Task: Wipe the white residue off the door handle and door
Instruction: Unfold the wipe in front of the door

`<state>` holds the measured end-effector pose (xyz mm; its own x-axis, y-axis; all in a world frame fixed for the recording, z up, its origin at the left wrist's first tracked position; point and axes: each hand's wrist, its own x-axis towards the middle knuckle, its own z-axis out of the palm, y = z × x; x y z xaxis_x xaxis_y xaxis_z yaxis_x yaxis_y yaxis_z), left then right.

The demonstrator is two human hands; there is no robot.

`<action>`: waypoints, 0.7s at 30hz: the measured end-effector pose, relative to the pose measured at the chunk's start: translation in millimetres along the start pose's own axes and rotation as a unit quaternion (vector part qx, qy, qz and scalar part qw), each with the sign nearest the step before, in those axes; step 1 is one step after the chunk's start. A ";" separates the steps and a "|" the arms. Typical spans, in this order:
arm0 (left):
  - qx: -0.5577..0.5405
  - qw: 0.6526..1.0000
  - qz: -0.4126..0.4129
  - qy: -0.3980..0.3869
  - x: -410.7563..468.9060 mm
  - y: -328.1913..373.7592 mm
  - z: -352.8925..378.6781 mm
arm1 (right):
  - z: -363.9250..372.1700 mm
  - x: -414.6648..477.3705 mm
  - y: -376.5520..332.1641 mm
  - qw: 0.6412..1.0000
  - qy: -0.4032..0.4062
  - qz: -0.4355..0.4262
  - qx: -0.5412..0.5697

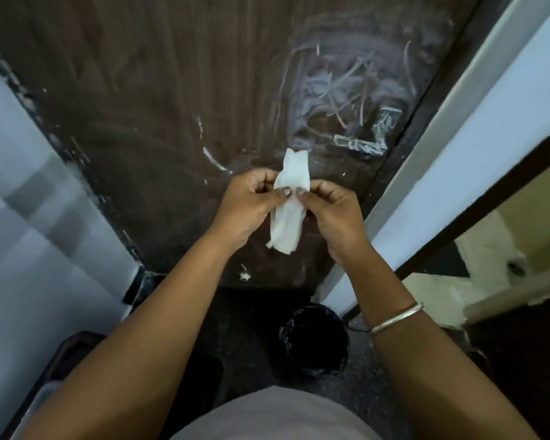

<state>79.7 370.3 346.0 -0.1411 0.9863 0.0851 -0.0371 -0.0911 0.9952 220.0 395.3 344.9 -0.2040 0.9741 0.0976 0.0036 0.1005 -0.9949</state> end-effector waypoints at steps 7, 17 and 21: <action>-0.017 0.999 0.027 -0.008 21.7 15.0 15.1 | -13.7 18.4 -15.2 0.997 0.029 -0.053 0.038; -0.052 0.999 -0.004 -0.012 31.3 30.1 14.7 | -13.0 27.7 -25.6 0.995 0.055 -0.048 0.066; -0.014 0.999 0.035 -0.014 31.1 34.8 18.8 | -13.9 26.5 -29.9 0.992 0.042 -0.064 0.098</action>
<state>92.6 400.4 384.2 -0.1161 0.9808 0.1568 -0.0567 -0.1642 0.9848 228.1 421.0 377.5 -0.1084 0.9701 0.2170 -0.2093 0.1911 -0.9590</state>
